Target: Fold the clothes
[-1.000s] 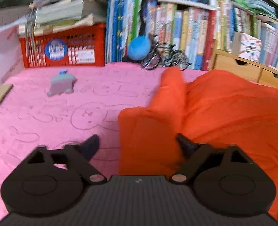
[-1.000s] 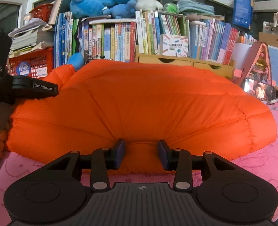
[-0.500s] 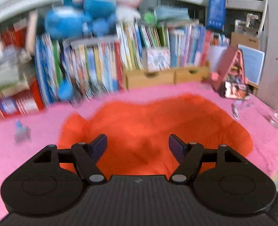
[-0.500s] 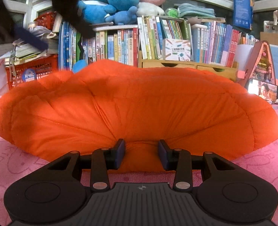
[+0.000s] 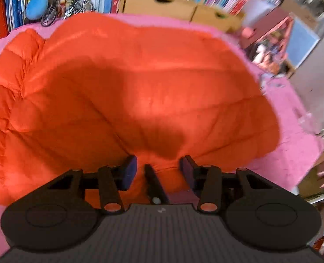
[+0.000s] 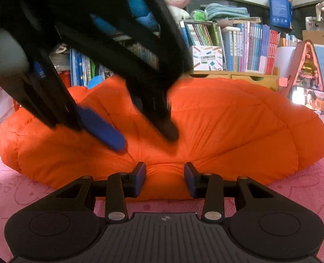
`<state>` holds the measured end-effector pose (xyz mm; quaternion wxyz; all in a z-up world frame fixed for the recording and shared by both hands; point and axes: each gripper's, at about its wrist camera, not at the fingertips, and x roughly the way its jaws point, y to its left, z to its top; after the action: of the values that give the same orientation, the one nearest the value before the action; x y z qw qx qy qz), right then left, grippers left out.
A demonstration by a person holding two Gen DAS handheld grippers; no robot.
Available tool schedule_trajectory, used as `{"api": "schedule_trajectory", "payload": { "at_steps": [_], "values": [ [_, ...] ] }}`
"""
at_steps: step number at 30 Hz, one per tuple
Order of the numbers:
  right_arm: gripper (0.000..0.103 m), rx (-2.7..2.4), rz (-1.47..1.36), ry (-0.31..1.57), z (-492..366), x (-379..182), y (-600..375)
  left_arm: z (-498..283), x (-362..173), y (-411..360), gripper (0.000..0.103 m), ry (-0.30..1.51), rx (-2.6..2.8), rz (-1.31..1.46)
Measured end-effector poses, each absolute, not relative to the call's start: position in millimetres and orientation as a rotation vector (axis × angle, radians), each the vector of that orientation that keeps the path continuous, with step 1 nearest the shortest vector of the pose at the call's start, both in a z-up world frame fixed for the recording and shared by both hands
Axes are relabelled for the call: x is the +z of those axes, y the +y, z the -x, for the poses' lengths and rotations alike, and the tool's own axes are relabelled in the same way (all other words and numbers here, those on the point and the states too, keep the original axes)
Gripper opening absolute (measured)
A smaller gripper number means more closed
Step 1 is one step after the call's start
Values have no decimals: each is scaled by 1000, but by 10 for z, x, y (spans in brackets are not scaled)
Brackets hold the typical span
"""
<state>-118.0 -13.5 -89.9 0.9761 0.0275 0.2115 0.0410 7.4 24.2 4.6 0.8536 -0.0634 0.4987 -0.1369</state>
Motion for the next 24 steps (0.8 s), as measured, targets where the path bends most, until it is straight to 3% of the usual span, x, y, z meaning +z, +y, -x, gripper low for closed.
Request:
{"api": "schedule_trajectory", "payload": {
  "at_steps": [11,24],
  "values": [
    [40,109,-84,441,1134,-926,-219,-387,41,-67,46,1090,-211,12],
    [40,150,-111,456,1071,-988,-367,-790,34,28,46,991,-102,38]
  ]
}}
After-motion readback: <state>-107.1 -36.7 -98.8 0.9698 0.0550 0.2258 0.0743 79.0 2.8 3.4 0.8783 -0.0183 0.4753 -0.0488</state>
